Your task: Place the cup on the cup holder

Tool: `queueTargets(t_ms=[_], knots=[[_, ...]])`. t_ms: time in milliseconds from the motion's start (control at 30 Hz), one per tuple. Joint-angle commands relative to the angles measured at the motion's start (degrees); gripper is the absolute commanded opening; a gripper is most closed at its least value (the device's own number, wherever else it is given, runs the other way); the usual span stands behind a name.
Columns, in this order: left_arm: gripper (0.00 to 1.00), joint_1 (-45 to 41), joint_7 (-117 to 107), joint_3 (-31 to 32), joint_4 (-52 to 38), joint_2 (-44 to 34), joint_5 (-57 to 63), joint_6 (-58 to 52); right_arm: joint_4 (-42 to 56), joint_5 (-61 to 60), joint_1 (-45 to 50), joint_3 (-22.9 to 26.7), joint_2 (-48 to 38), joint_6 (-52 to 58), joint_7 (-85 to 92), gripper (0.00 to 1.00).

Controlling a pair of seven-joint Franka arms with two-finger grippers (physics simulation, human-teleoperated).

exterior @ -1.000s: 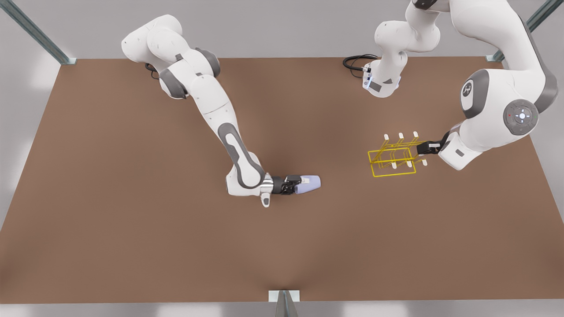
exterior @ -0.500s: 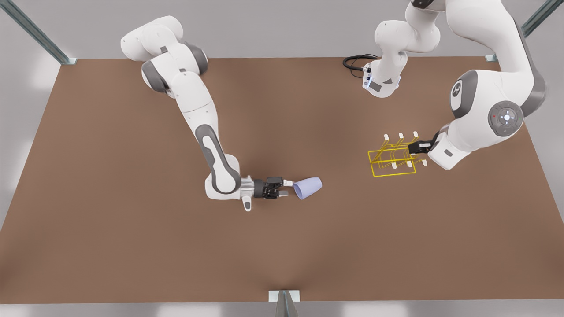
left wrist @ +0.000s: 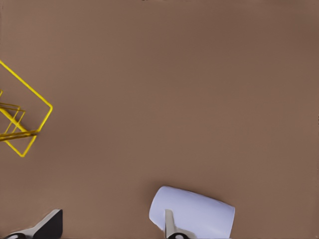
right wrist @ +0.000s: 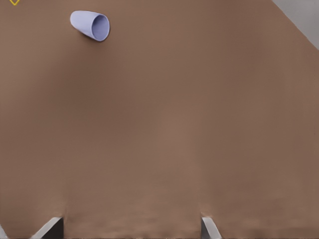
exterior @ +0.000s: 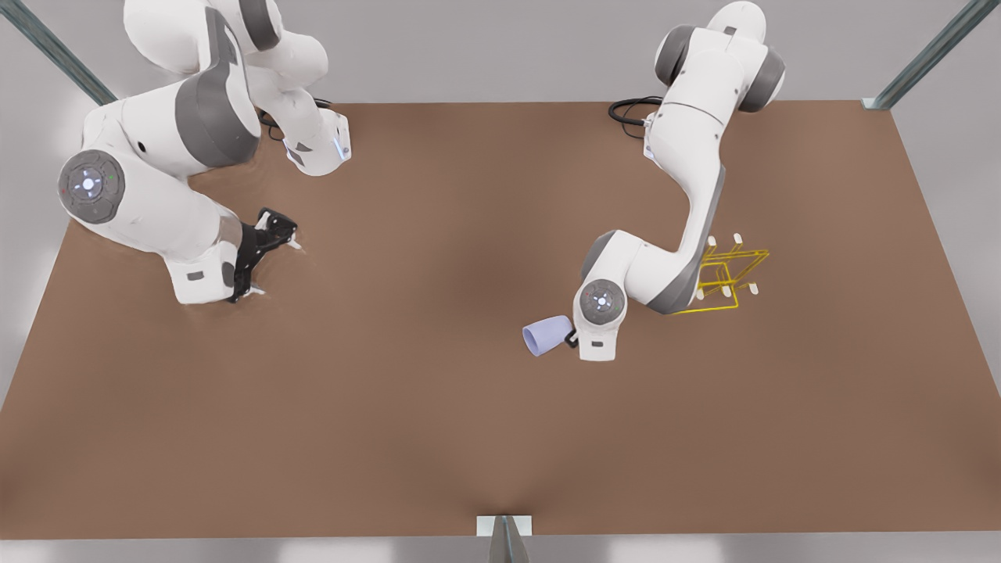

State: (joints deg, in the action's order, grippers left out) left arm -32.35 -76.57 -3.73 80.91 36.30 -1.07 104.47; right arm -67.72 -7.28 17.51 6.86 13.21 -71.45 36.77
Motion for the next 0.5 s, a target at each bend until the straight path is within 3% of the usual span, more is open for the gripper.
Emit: queueTargets(t_ms=[0, 100, 467], knots=[[1.00, 0.0, -89.9, 0.0, 2.0, -0.3, -0.2, 16.1, -11.1, 10.6, -1.2, 0.0, -8.9, 3.9, -37.7, 1.00], [1.00, 0.0, -97.9, 1.7, 3.5, 0.0, -0.1, 20.6, -17.8, 10.3, -2.4, 0.0, -11.2, 0.0, -37.7, 1.00], [1.00, 0.1, -101.3, 1.8, 12.3, -1.8, -5.5, 23.4, -17.4, 10.4, -2.3, 0.3, -10.8, 0.3, -37.7, 1.00]])
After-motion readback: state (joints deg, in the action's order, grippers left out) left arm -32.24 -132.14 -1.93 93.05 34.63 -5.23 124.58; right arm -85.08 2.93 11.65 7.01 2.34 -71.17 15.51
